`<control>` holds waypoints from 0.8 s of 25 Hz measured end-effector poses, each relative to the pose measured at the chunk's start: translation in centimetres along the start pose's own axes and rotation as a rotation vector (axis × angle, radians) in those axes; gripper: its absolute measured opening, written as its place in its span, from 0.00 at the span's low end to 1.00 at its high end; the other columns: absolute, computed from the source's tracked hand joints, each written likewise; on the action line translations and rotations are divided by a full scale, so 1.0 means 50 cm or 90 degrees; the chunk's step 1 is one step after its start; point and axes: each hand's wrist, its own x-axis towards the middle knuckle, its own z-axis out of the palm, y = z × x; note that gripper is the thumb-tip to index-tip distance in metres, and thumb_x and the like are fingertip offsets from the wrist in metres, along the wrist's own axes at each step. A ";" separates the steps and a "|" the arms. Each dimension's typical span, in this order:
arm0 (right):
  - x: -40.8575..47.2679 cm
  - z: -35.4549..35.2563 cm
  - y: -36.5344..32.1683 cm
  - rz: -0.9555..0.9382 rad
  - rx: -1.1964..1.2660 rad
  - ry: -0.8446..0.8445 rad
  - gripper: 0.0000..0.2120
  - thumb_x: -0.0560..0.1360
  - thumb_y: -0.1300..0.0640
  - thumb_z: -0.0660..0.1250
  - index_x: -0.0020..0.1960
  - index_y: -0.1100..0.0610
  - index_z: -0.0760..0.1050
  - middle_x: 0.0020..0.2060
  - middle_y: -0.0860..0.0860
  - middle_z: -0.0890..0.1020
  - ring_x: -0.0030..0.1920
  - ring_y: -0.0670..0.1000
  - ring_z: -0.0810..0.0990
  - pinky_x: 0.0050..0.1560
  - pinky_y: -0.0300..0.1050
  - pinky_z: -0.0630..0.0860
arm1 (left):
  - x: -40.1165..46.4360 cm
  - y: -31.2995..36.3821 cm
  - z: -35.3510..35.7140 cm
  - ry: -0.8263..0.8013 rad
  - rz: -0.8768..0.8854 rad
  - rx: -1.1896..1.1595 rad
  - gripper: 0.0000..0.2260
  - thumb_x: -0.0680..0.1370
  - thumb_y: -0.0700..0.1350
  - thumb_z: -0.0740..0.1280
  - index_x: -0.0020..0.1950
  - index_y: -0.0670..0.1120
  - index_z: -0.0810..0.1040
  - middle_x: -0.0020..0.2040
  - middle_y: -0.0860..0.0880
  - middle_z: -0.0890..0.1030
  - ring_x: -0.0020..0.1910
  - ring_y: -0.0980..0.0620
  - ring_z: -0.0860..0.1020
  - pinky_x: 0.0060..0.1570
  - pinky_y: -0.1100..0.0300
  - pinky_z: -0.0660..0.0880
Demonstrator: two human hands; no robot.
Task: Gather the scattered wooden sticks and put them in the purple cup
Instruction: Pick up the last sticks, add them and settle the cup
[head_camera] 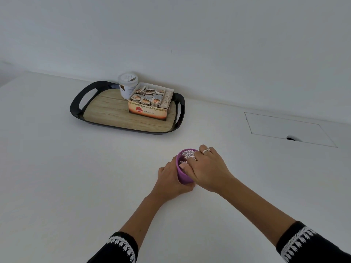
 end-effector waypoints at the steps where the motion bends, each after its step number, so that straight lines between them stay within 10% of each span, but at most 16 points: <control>1: 0.000 -0.002 -0.009 0.018 -0.001 -0.001 0.24 0.78 0.46 0.51 0.36 0.55 0.80 0.31 0.53 0.82 0.40 0.57 0.80 0.41 0.46 0.74 | 0.001 -0.001 0.002 0.003 -0.002 0.009 0.37 0.62 0.60 0.73 0.69 0.53 0.66 0.59 0.59 0.73 0.55 0.62 0.70 0.59 0.60 0.64; 8: 0.008 -0.009 -0.087 0.130 0.079 0.011 0.17 0.77 0.48 0.57 0.40 0.55 0.78 0.34 0.52 0.80 0.21 0.54 0.75 0.20 0.41 0.68 | 0.008 0.001 0.011 0.004 0.049 0.152 0.35 0.64 0.67 0.58 0.68 0.52 0.70 0.62 0.53 0.74 0.57 0.53 0.72 0.53 0.59 0.60; 14: 0.041 -0.001 -0.025 0.065 0.222 -0.084 0.19 0.81 0.48 0.52 0.53 0.57 0.78 0.47 0.53 0.82 0.45 0.54 0.79 0.41 0.43 0.71 | 0.003 -0.007 0.004 0.013 0.003 0.023 0.33 0.63 0.61 0.74 0.64 0.52 0.69 0.55 0.58 0.75 0.53 0.58 0.72 0.55 0.63 0.61; 20: 0.084 -0.004 0.013 -0.137 0.055 -0.137 0.29 0.80 0.48 0.36 0.59 0.57 0.73 0.49 0.53 0.79 0.46 0.55 0.79 0.41 0.46 0.73 | 0.002 -0.010 0.000 -0.010 -0.012 0.002 0.37 0.64 0.60 0.76 0.68 0.50 0.67 0.61 0.52 0.76 0.57 0.54 0.74 0.58 0.63 0.61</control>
